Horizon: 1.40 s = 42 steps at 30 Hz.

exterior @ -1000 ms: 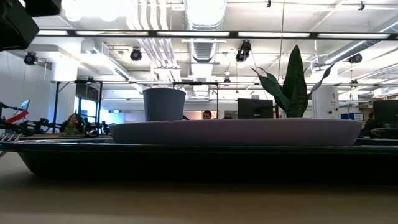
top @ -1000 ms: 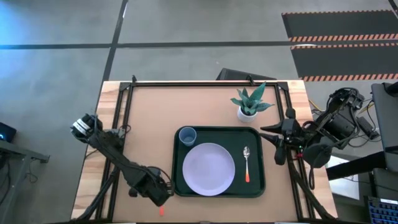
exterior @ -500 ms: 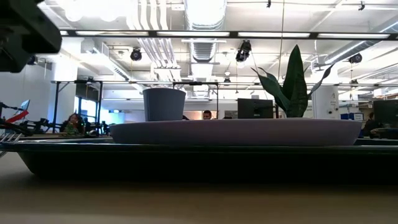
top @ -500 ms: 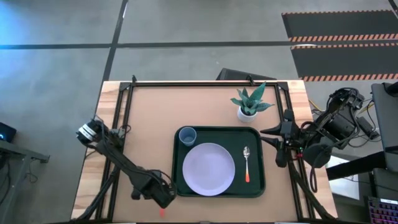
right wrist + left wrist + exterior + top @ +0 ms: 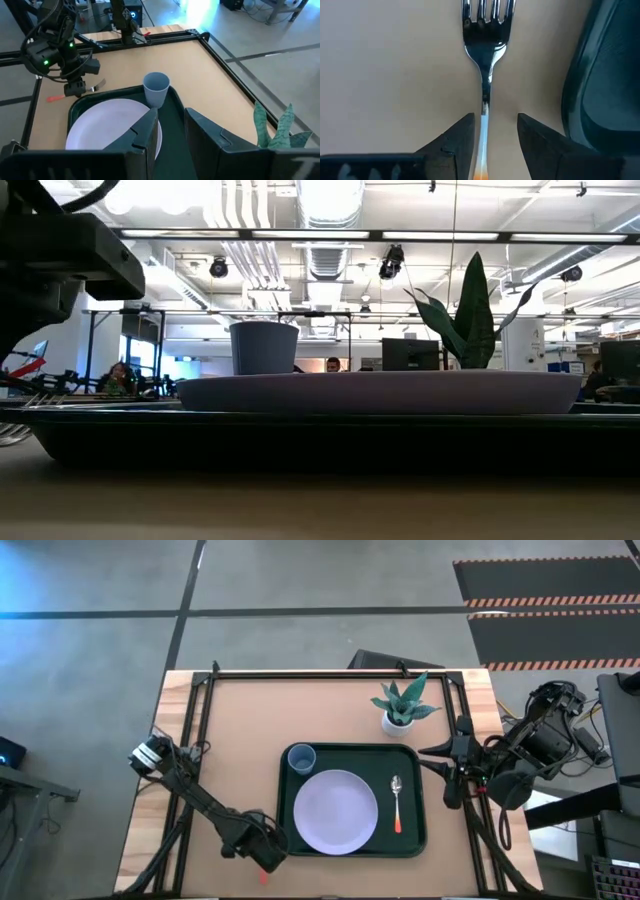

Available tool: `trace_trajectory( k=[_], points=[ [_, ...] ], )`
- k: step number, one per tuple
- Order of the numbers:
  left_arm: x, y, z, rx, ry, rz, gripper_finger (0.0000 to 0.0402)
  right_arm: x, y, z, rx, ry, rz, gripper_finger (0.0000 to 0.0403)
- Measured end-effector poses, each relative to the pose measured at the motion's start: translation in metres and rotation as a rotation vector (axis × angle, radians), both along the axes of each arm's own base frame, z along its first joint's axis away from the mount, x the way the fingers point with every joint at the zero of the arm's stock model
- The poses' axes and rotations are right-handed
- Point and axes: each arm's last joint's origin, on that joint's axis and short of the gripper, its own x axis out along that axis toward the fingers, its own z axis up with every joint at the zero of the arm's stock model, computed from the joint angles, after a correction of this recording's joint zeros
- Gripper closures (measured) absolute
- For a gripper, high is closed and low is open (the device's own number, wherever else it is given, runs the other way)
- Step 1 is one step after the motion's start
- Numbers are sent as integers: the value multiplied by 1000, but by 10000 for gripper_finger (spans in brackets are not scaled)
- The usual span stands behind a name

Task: Pick and place plate/cup/fork/spoon on tray
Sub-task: Put the orange fork on the dark green serving tray to the left of the orange spoon

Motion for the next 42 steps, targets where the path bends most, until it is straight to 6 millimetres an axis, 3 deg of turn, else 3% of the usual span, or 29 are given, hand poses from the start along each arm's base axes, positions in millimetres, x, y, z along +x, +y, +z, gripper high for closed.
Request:
trace_trajectory(
  k=[11,14,17,23,27,31,36,42],
  points=[
    [-4,3,-7,-20,36,-33,274,0,0,0,0,8,11,317],
    [-8,5,-14,-28,45,-42,311,0,0,0,3,11,15,317],
    [-9,5,-16,-33,41,-89,380,0,0,0,5,12,17,317],
    [-9,5,-12,-40,30,-103,398,-2,-1,1,2,11,23,317],
    [-6,7,8,-9,-13,-130,400,-4,-4,2,9,3,23,317],
    [-2,17,52,72,-138,-129,400,-6,-5,4,13,-1,24,317],
    [0,36,92,174,-167,-163,401,-6,-5,4,14,-2,23,317],
    [26,60,132,254,-304,-270,401,-6,-5,4,12,-1,23,317]
  ],
)
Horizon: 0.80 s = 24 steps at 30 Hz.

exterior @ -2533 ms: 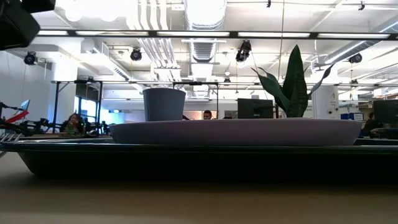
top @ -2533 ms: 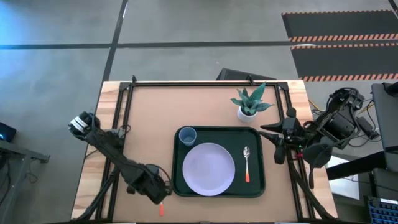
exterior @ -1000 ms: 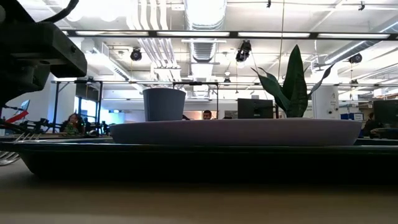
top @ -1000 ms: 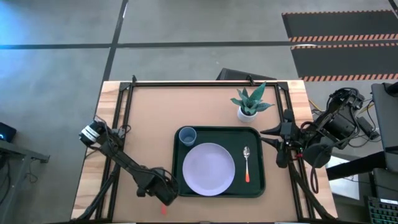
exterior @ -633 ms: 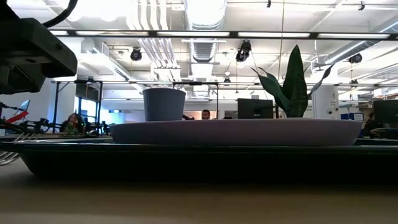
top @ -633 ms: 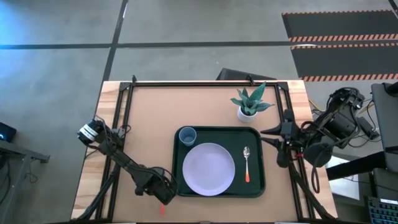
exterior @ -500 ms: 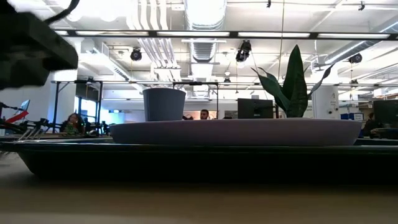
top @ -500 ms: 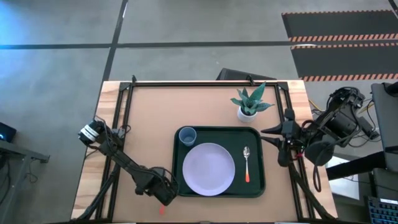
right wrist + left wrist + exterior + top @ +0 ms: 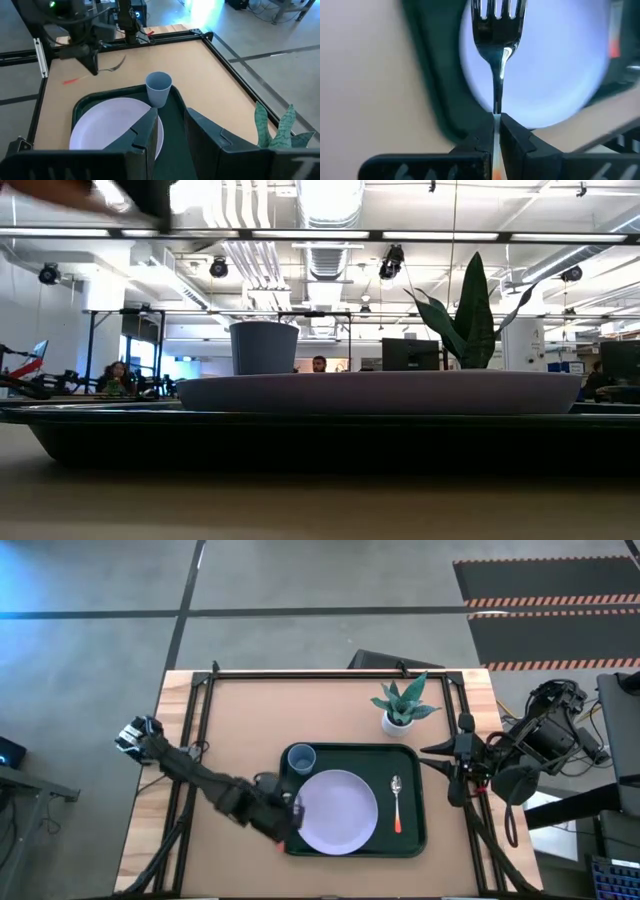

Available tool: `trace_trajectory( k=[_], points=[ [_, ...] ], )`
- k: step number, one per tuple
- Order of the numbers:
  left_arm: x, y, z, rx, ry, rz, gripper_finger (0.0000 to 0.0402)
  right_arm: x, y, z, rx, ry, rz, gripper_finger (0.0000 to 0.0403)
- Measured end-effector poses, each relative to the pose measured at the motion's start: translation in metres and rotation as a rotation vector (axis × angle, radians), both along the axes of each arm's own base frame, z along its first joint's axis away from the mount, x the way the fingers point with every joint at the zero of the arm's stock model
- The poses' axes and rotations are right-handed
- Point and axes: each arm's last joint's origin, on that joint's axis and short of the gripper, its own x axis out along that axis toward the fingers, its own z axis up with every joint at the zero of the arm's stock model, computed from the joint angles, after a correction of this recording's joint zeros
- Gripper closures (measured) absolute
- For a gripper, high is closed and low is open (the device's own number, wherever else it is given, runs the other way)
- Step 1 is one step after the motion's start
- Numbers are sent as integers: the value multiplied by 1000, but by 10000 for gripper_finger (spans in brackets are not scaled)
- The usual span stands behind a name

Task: Pick and place plate/cup/fork/spoon on tray
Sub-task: Put the orange fork on the dark green serving tray to the left of the orange spoon

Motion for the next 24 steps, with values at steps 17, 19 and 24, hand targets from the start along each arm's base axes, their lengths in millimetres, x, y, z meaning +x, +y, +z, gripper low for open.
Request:
trace_trajectory(
  k=[17,19,24],
  points=[
    [107,40,43,202,-348,-263,401,0,0,0,-3,-4,-5,317],
    [122,41,36,213,-380,-267,401,0,0,0,-4,-3,-5,317],
    [154,46,12,181,-460,-276,401,0,0,0,-5,-2,-5,317]
  ],
)
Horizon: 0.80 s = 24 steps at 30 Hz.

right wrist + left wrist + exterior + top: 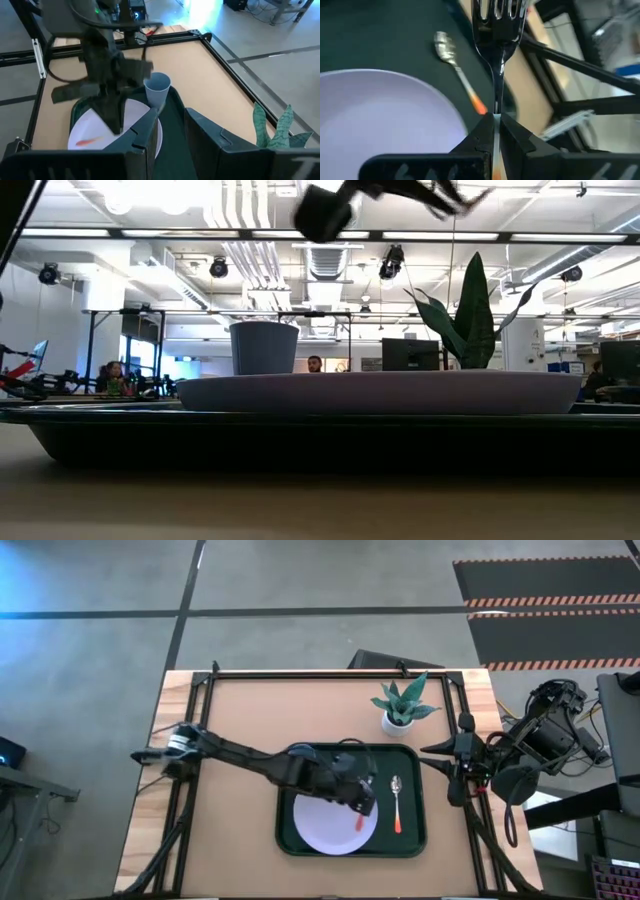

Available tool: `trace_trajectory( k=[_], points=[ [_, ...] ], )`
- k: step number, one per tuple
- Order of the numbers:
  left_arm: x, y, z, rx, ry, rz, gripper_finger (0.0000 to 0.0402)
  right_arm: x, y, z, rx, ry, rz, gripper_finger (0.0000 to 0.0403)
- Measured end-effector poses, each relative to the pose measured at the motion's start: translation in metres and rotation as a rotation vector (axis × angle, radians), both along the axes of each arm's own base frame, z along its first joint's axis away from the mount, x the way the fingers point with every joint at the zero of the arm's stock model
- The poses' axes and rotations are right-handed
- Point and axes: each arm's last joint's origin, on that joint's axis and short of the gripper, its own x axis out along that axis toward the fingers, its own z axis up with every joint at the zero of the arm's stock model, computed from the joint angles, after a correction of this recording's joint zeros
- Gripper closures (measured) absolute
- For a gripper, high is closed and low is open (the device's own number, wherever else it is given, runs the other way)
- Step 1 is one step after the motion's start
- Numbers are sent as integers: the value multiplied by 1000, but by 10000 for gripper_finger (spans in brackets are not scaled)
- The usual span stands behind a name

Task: Pick and place plate/cup/fork/spoon on tray
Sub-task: Put the orange fork on the dark green serving tray to the left of the orange spoon

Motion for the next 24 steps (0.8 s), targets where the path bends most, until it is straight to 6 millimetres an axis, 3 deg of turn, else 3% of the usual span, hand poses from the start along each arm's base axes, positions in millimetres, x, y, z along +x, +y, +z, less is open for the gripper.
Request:
trace_trajectory(
  k=[6,17,24],
  points=[
    [19,4,-12,-30,-67,-42,401,0,0,0,3,-1,-2,317],
    [20,8,-16,8,-58,-62,402,1,1,-1,13,0,-10,317],
    [13,13,-28,31,70,-61,402,5,5,-5,38,8,-29,317]
  ],
)
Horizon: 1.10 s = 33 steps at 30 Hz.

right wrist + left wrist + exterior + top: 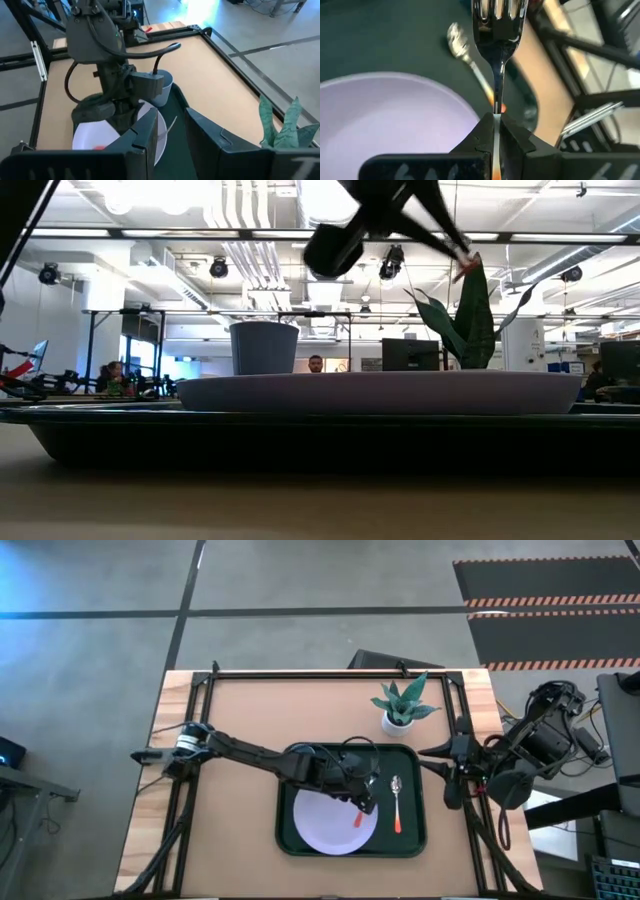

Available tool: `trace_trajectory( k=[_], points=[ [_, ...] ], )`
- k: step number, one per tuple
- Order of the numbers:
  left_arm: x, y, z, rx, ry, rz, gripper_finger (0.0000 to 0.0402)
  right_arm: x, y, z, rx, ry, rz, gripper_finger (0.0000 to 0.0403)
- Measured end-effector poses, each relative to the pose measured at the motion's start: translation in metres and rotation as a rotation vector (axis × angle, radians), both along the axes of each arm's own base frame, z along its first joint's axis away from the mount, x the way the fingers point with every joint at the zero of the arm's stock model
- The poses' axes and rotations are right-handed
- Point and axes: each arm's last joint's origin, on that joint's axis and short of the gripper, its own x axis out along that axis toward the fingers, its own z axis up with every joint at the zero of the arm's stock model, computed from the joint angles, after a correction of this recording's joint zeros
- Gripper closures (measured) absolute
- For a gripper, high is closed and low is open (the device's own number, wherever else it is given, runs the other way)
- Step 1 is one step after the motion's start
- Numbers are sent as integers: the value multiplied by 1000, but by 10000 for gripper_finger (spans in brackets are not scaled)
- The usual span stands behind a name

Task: Pick and place plate/cup/fork/spoon on tray
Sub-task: Put the orange fork on the dark green serving tray to the left of the orange spoon

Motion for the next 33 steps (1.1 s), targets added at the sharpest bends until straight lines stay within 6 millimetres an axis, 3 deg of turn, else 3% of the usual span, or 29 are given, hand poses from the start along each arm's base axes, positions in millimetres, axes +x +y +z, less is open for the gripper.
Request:
trace_trajectory(
  k=[8,21,33],
  points=[
    [-8,-6,-7,-40,99,-34,402,5,5,-11,-3,48,-32,317],
    [-28,-21,-24,-69,282,-42,401,10,12,-54,25,221,-191,317],
    [-40,-21,-63,-109,377,-11,401,16,17,-52,40,179,-166,317]
  ],
)
